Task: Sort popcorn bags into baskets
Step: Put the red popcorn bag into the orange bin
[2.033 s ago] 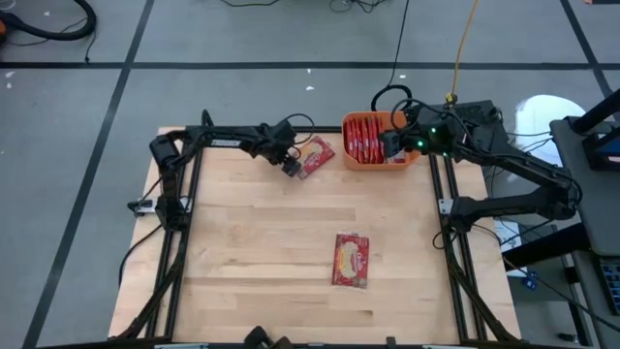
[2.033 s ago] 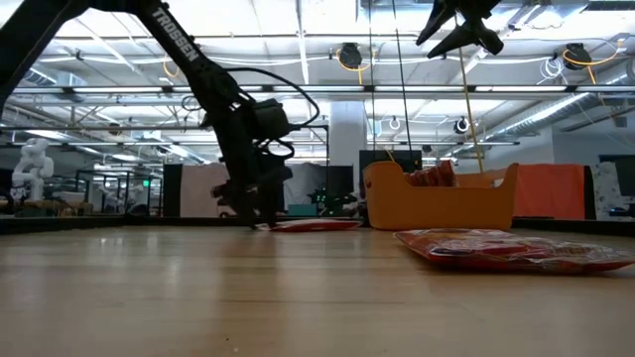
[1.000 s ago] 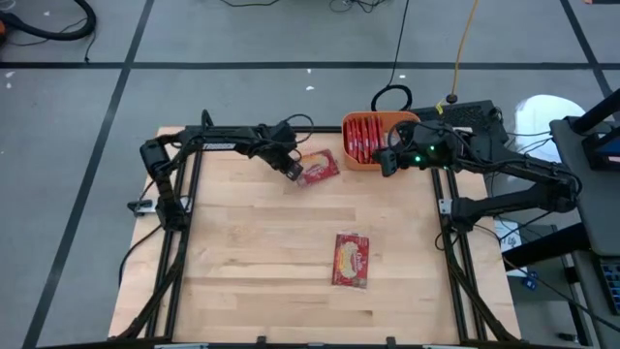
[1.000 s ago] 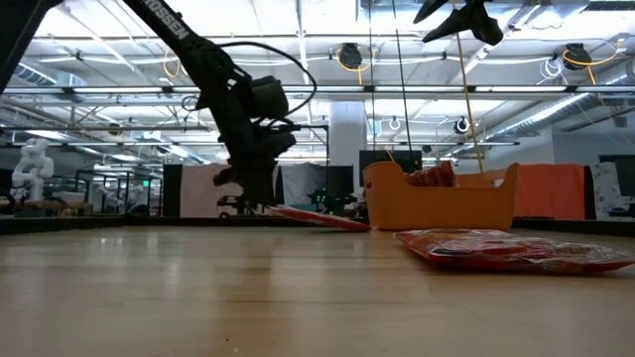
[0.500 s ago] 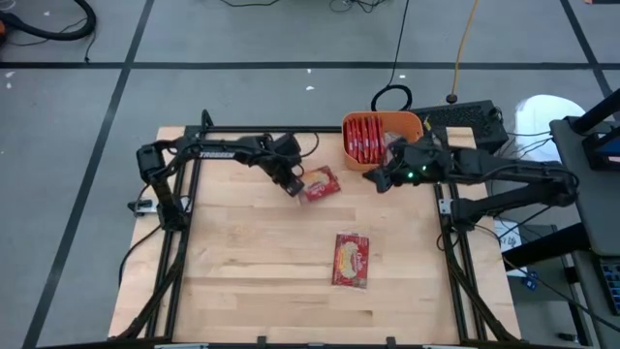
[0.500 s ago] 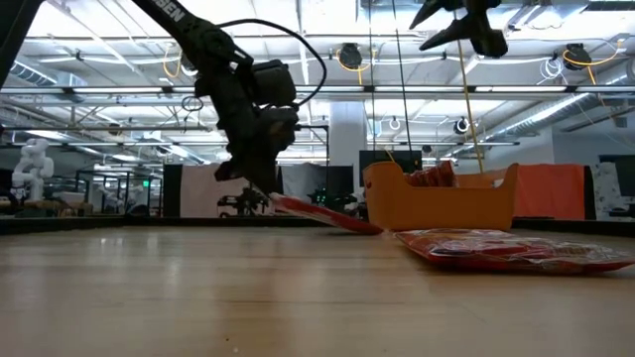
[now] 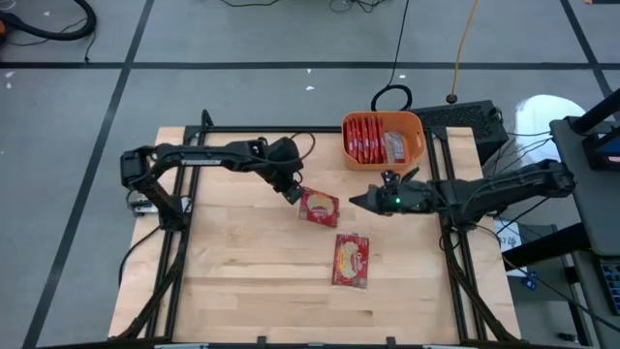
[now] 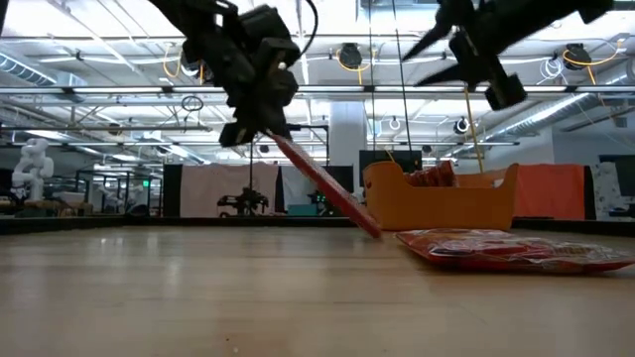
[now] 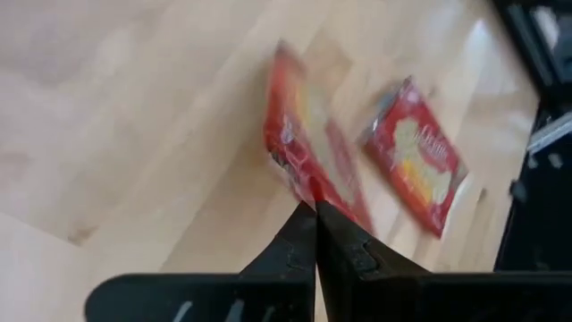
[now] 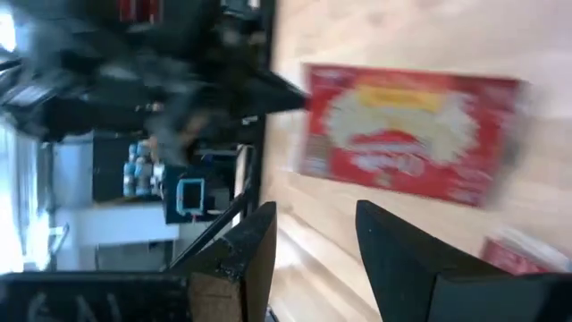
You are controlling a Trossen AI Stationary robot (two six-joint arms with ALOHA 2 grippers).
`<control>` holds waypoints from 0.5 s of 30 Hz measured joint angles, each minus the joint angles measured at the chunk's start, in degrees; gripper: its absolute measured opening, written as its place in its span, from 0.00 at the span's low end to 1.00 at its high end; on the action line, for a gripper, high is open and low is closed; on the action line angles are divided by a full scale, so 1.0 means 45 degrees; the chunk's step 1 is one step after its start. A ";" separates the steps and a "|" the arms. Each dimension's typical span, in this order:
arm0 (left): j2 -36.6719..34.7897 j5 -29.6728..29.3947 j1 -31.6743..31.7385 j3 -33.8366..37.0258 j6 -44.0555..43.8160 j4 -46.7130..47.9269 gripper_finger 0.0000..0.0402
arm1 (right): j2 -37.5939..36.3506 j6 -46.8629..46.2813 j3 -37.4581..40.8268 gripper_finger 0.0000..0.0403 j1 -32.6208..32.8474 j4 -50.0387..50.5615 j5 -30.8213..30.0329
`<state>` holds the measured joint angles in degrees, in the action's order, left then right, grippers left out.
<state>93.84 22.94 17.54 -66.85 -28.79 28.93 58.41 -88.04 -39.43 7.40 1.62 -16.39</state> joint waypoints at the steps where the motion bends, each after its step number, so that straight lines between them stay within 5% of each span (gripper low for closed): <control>1: -0.0123 -0.0109 -0.0026 -0.0007 -0.0071 -0.0110 0.00 | 0.0000 -0.0424 0.0208 0.37 0.0105 -0.0036 -0.0104; 6: -0.0330 -0.0198 -0.0121 -0.0010 -0.0264 -0.0254 0.00 | 0.0005 -0.1398 0.0912 0.37 0.0389 -0.0004 -0.0351; 15: -0.0320 -0.0116 -0.0361 -0.0010 -0.0875 -0.1231 0.00 | 0.1190 0.1466 0.0760 0.37 0.0506 -0.1466 -0.0329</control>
<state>92.40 22.42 15.91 -66.89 -32.73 23.39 63.77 -81.44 -36.01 9.68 -4.97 -17.87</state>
